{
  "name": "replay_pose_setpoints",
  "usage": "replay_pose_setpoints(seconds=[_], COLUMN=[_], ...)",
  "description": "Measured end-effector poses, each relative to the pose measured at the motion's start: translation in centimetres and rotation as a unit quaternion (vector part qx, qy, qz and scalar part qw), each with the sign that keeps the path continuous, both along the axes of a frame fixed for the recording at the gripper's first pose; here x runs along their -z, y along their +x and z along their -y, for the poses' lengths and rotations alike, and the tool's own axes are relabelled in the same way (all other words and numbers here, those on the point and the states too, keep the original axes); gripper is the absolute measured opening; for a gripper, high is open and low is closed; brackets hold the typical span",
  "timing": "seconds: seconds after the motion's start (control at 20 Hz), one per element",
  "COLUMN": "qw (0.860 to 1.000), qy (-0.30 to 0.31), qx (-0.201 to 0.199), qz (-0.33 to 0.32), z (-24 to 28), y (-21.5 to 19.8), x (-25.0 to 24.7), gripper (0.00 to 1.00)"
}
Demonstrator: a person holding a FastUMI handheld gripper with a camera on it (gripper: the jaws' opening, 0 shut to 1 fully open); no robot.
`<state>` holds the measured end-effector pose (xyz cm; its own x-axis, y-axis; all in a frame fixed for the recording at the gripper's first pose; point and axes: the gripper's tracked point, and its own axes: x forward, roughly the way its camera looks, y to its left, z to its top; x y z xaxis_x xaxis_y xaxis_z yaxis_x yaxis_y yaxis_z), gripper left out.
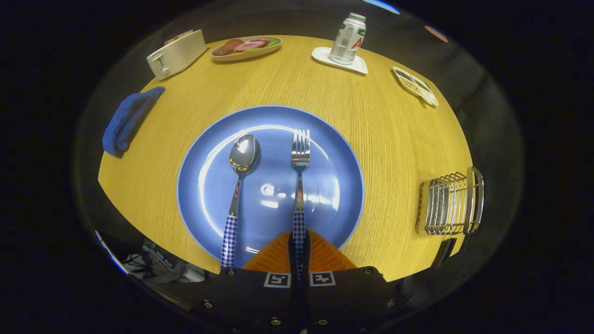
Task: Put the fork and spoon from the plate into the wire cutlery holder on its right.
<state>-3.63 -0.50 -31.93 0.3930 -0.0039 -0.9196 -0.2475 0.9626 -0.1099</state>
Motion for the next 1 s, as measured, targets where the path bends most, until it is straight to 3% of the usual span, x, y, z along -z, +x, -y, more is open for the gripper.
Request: replay_pose_setpoints(seconds=[0.25,0.65,1.0], qw=[0.999,0.994,0.988], qy=[0.018,-0.037,-0.067], qx=[-0.039,-0.082,-0.081], qz=[-0.014,-0.059,-0.111], z=[0.4,7.1,15.1], y=[-0.5,-4.2,-7.6], x=[-2.9,-6.8,-11.4], gripper=[0.01,0.00,0.00])
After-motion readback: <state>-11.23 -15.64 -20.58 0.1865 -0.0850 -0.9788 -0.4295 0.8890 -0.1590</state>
